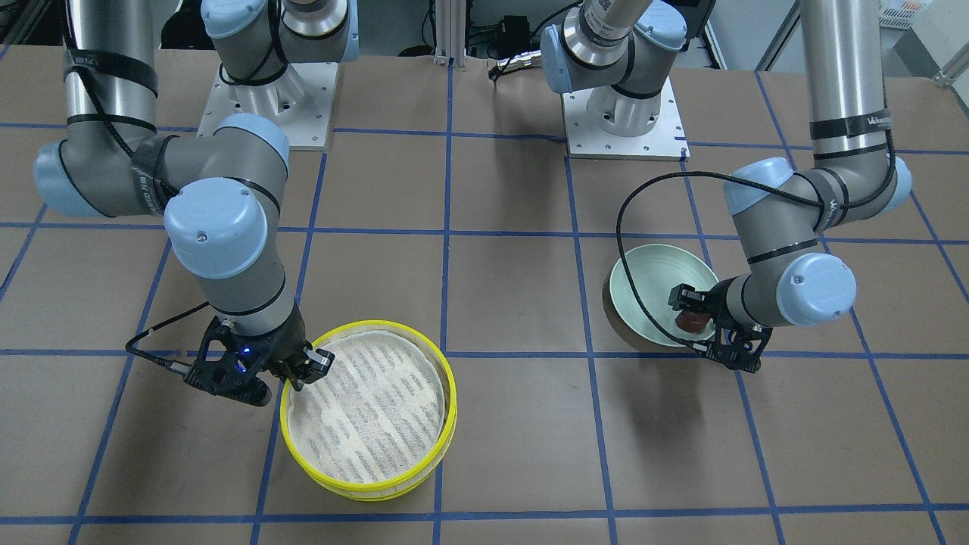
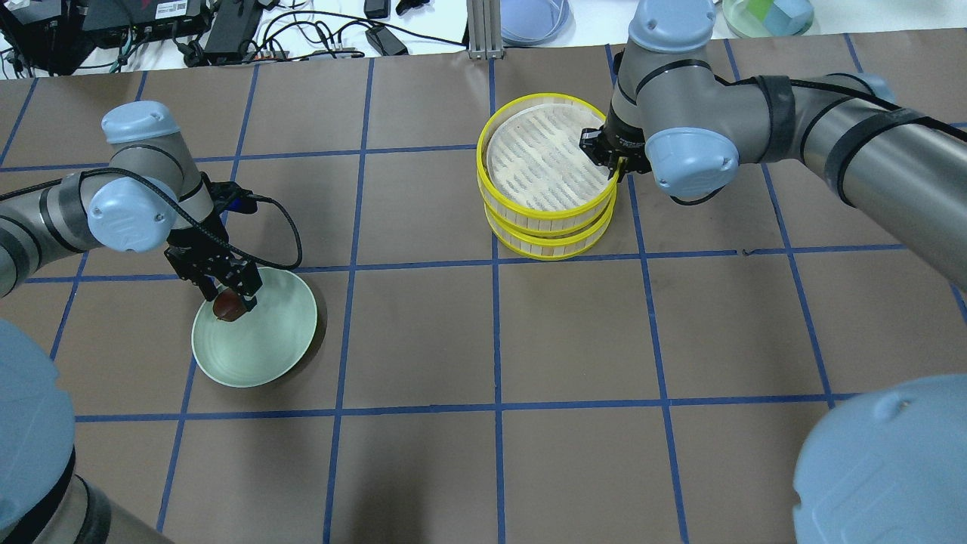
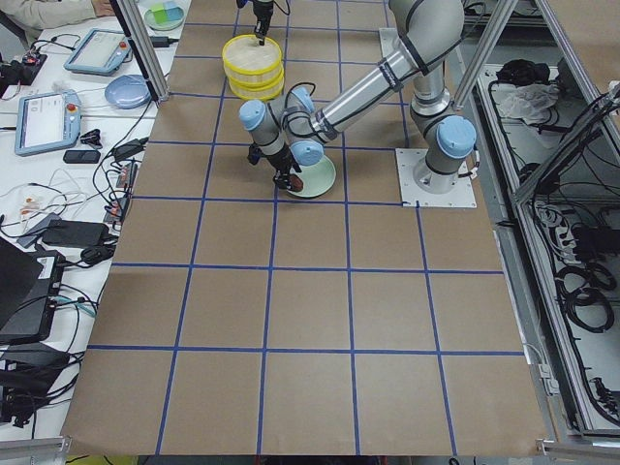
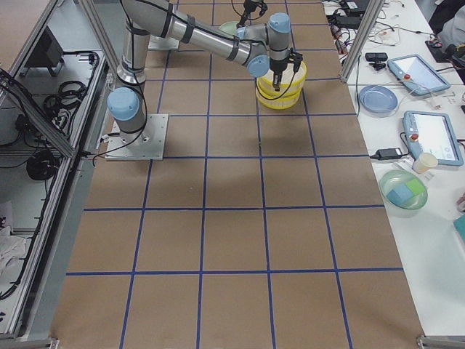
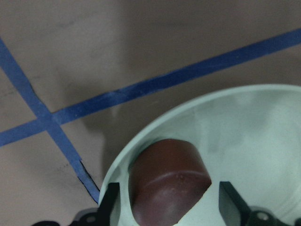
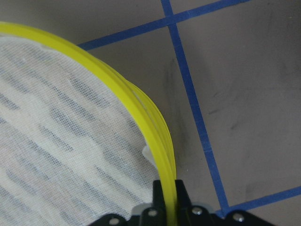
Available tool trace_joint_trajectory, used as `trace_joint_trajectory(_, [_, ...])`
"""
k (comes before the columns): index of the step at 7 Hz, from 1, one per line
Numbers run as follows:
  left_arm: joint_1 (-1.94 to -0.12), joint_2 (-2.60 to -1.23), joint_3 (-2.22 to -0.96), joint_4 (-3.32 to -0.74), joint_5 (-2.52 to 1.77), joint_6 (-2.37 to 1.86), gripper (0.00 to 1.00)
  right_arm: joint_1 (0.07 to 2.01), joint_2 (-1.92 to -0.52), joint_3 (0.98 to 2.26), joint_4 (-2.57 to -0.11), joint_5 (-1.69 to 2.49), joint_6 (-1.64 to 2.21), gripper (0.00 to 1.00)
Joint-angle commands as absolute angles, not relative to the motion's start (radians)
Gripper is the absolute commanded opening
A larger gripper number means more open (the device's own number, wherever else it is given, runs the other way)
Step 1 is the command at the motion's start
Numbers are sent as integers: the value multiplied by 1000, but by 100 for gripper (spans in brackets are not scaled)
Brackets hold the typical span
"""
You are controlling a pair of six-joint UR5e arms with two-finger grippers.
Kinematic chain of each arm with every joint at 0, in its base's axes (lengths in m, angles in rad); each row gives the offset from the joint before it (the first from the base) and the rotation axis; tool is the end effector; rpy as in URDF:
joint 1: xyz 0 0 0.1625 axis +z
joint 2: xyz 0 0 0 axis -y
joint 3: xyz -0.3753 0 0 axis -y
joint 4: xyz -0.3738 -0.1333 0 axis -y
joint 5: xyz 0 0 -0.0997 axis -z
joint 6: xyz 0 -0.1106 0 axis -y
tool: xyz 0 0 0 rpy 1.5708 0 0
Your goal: Stack buns with steamer
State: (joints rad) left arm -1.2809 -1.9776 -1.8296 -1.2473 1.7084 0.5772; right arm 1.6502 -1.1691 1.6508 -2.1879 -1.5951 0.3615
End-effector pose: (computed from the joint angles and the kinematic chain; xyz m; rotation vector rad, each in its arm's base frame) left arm 0.0296 -0.5126 0.1397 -0.4755 -3.0323 -0.5700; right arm 0.1771 -0.5795 0.2387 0.4423 3.0968 -0.2153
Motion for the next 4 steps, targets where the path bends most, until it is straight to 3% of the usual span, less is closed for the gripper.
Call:
trace_joint_trajectory(1, [-1281,-1976,-1819,-1247,1709,574,0,1646,-1158,1651,-2187,-1595,362,0])
trace_joint_trajectory(4, [-1282,-1941,-1765,-1258,1691,521,0,1646,-1155,1652,-2189,-1595,362,0])
